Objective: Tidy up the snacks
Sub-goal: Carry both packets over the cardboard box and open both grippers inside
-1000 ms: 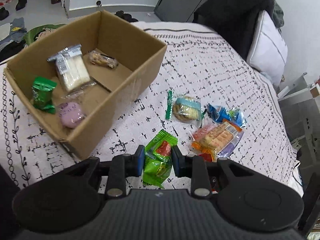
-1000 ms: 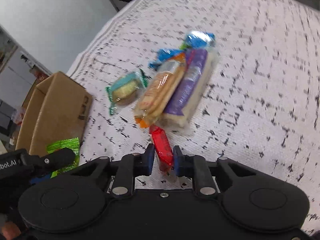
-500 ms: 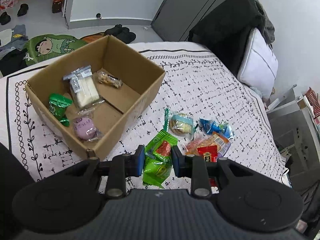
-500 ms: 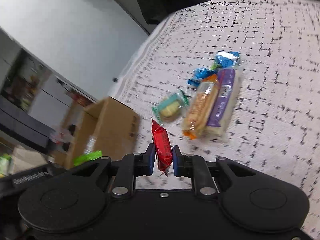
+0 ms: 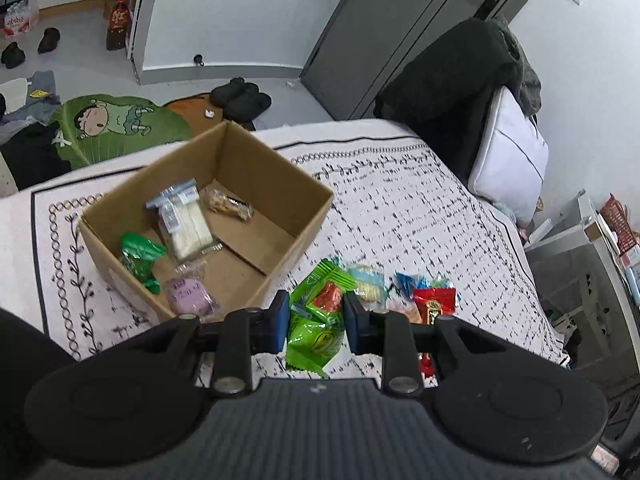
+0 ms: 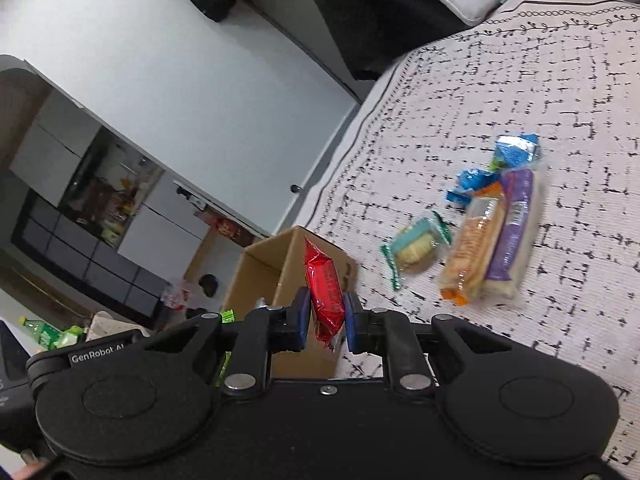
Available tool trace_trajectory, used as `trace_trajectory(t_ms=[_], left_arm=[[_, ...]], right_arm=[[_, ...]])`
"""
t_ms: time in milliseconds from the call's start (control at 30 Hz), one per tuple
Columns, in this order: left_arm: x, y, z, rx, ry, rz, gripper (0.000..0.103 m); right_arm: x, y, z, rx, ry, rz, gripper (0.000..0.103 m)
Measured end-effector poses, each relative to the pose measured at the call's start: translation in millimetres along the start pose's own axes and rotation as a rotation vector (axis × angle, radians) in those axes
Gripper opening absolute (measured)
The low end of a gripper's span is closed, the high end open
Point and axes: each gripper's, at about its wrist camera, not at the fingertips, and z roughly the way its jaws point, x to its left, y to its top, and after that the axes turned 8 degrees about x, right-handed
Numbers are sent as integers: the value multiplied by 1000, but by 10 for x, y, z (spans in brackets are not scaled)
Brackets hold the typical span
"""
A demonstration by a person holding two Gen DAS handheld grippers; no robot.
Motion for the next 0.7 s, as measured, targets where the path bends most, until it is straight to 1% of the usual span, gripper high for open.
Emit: trace_trajectory(t_ms=[200, 333, 600, 700], left_arm=[[121, 143, -92, -29, 28, -4, 28], [226, 229, -98, -40, 30, -34, 28], [447, 360, -81, -44, 31, -61, 28], [548, 397, -58, -39, 28, -69, 28]], right_arm=[[55, 9, -14, -21, 37, -3, 18], [136, 9, 44, -9, 49, -21, 18], [360, -5, 215, 10, 91, -63, 18], [453, -12, 327, 18, 81, -87, 18]])
